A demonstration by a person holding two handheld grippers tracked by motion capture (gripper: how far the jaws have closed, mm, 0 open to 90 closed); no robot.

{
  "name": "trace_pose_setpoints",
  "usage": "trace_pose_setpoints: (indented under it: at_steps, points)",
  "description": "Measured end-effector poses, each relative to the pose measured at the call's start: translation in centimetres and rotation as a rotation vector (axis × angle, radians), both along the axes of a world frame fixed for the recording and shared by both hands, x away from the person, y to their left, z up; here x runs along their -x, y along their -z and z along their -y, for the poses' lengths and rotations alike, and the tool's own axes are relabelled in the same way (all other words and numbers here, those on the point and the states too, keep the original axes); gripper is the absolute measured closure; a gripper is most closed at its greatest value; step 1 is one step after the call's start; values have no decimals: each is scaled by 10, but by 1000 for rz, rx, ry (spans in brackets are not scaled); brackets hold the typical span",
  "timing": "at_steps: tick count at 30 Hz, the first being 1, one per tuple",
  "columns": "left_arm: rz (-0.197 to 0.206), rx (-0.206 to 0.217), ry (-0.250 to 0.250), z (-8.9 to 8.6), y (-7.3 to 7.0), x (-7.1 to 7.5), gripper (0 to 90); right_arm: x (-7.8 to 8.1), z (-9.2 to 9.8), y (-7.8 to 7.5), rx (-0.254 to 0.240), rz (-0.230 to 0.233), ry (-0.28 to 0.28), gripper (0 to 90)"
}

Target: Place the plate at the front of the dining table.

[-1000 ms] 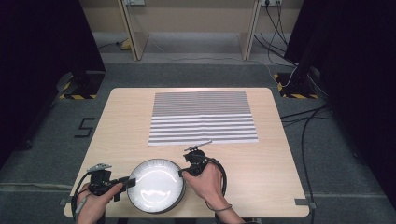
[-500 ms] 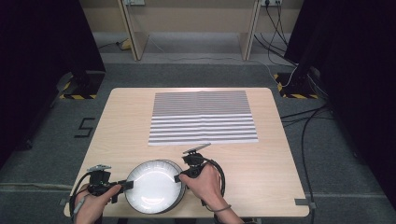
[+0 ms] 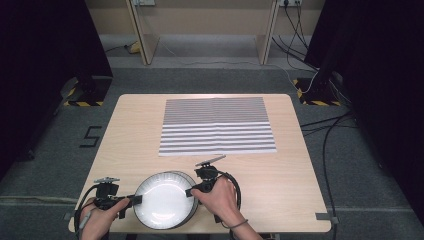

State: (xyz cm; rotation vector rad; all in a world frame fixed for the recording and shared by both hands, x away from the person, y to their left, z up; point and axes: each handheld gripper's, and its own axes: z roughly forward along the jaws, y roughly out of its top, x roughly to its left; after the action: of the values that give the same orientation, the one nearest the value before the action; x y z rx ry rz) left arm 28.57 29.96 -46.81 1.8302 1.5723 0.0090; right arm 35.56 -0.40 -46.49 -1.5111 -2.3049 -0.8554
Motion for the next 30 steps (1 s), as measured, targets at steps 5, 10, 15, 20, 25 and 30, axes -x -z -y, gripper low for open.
trace_pose_setpoints:
  at_steps: [5,10,15,20,25,30]
  points:
    - [-5,6,-1,0,0,2,736,1,0,0,3,-13,12,686]
    - [-17,-3,-5,3,0,2,739,2,-4,-2,52,-3,18,744]
    - [-23,4,-19,4,2,2,742,3,-5,-1,80,18,27,809]
    - [-37,13,-39,6,3,4,741,-1,-3,0,66,3,52,833]
    - [-48,10,-47,7,3,4,748,-5,-1,3,28,16,82,852]
    - [-68,7,-50,7,1,0,762,-7,-2,2,33,29,99,859]
